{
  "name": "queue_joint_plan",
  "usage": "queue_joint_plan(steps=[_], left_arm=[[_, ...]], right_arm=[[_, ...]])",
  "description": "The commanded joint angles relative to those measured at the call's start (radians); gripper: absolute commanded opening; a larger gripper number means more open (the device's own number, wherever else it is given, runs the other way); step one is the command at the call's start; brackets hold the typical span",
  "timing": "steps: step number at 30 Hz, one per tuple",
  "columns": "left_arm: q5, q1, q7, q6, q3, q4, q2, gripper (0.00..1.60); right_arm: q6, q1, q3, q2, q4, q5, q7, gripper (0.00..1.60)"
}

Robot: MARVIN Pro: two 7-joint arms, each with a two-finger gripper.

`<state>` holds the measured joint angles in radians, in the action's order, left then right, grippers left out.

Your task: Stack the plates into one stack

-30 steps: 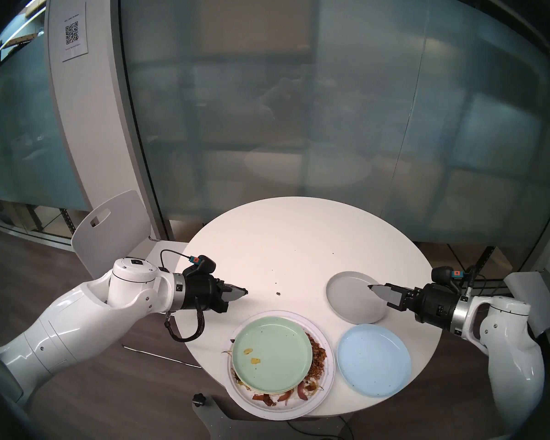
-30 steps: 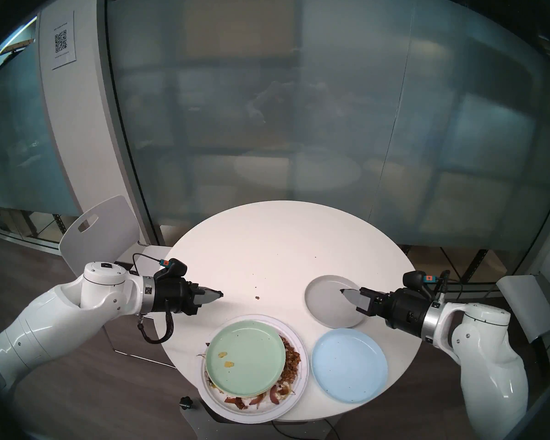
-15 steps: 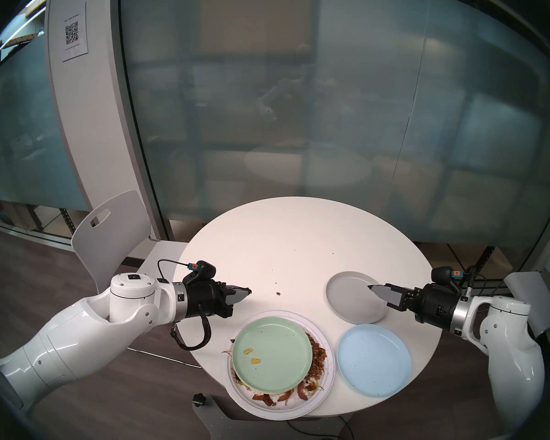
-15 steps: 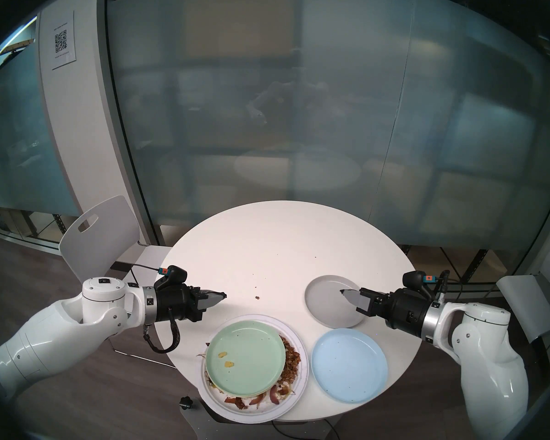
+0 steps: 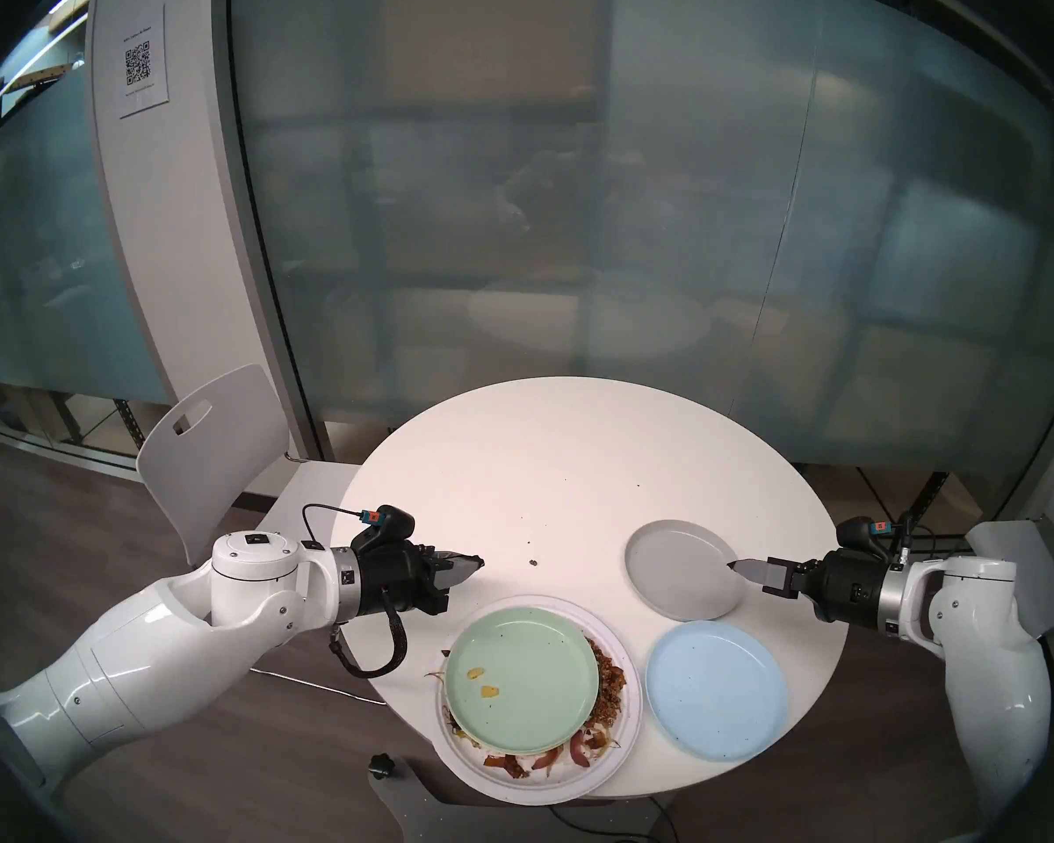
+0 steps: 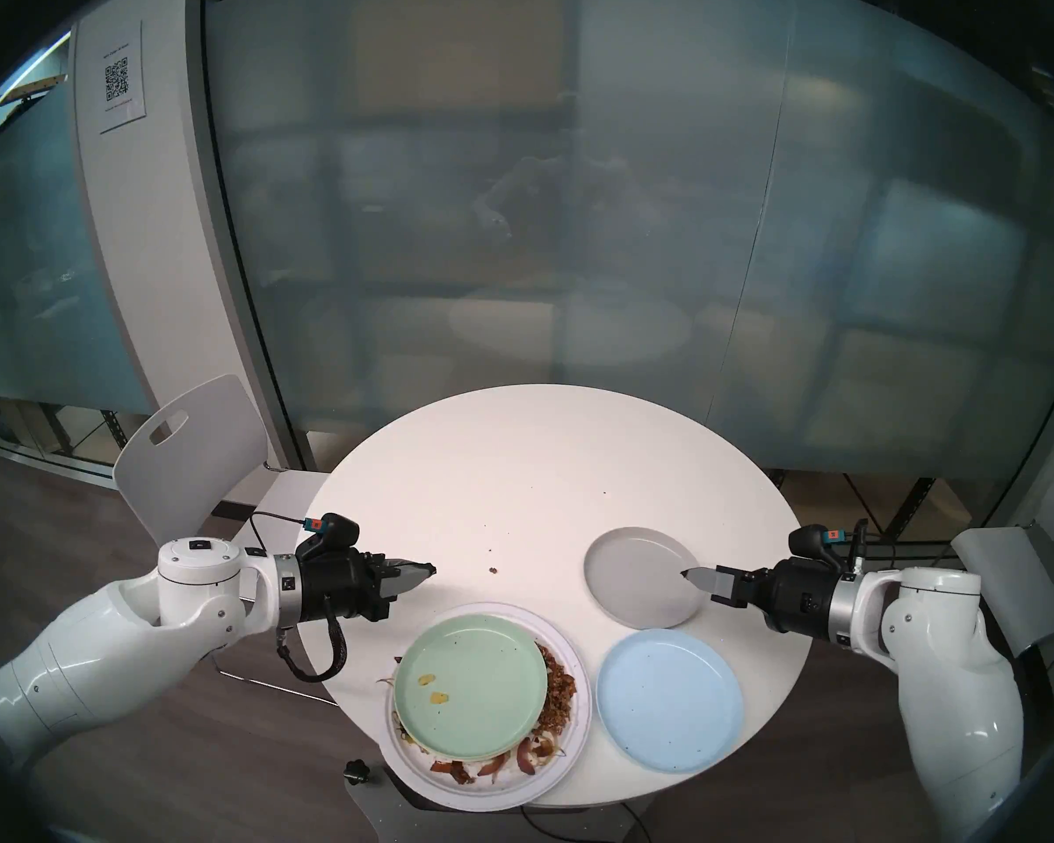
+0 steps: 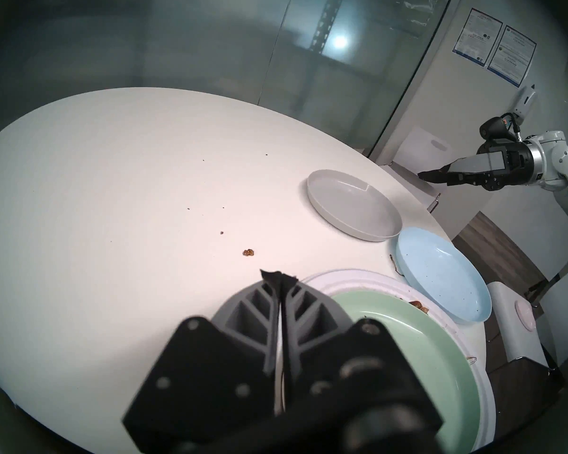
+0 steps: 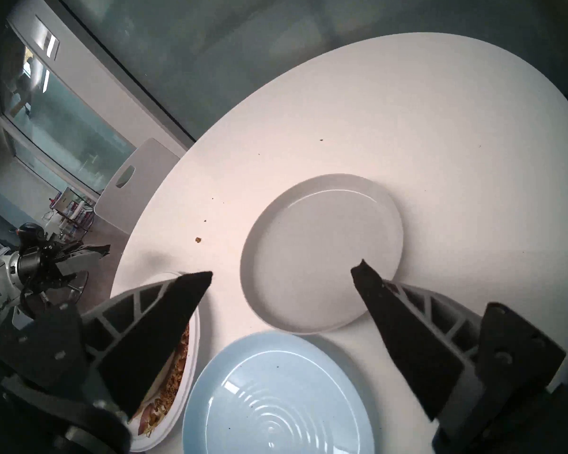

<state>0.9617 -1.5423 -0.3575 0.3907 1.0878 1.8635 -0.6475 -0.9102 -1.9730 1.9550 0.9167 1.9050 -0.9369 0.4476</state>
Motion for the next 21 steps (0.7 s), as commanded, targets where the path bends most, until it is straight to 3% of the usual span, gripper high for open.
queue_joint_plan(steps=[1,21], left_arm=[[0.003,0.007,-0.004,-0.010,0.012,0.019,0.002,0.32],[0.002,0.008,-0.006,-0.011,0.012,0.018,0.002,0.32]], right_arm=[[-0.034,0.110,-0.059,-0.084,-0.079,0.000,0.027,1.60],[-0.049,0.295,-0.275,-0.164,-0.250,0.107,0.033,1.60]])
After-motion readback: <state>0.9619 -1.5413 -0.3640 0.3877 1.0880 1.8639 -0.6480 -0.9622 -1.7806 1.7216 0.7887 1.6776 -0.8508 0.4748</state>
